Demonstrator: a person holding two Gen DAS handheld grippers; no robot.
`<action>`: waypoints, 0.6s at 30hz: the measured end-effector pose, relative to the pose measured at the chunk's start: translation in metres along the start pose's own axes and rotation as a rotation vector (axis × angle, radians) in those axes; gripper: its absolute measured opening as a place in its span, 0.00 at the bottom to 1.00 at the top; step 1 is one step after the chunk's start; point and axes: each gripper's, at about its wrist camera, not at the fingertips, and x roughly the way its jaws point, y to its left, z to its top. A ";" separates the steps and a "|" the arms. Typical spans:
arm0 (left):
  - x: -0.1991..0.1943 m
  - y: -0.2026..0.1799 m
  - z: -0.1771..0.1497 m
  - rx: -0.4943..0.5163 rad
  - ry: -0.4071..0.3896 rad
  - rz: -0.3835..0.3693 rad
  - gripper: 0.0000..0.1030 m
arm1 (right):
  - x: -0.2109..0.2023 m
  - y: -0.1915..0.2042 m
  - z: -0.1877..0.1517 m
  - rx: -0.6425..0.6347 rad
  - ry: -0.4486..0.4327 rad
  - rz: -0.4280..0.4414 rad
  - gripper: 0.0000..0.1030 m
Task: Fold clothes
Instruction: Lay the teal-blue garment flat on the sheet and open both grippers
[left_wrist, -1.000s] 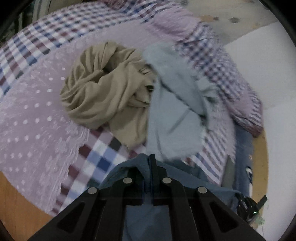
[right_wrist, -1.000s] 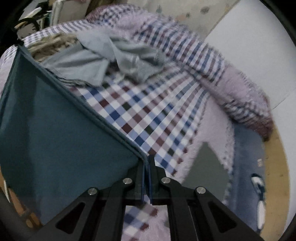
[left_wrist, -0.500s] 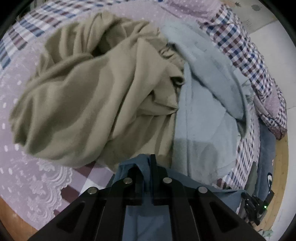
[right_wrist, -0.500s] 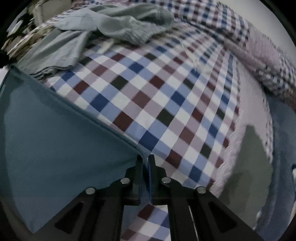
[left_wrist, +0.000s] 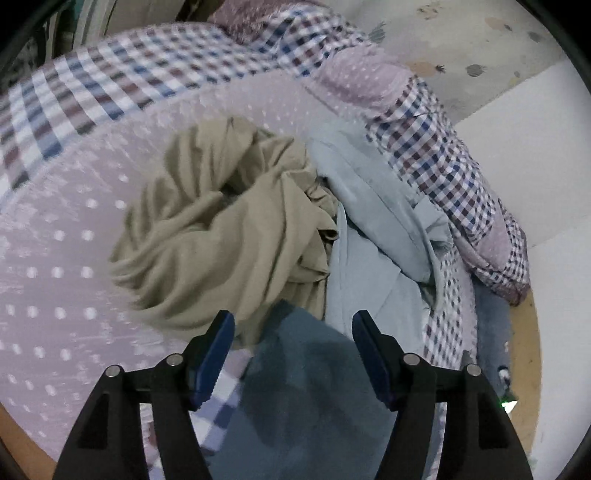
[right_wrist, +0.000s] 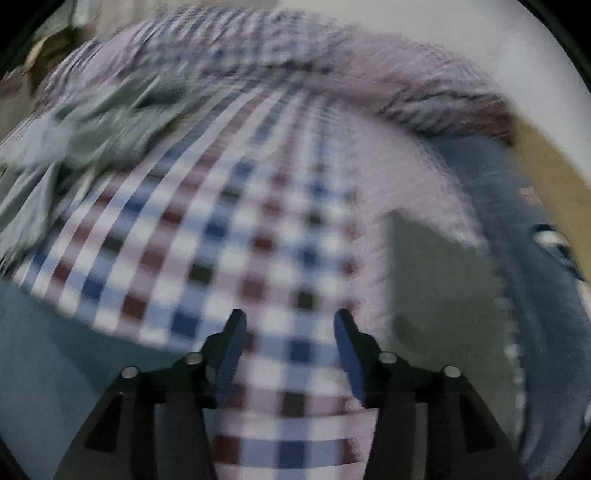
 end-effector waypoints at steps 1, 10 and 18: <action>-0.006 0.003 -0.007 0.013 -0.012 -0.002 0.68 | -0.009 -0.005 -0.001 0.031 -0.026 -0.009 0.56; -0.054 0.034 -0.097 0.085 -0.077 -0.111 0.68 | -0.104 -0.017 -0.074 0.200 -0.079 0.276 0.69; -0.054 0.059 -0.196 0.111 0.134 -0.022 0.68 | -0.161 -0.002 -0.183 0.232 0.040 0.405 0.69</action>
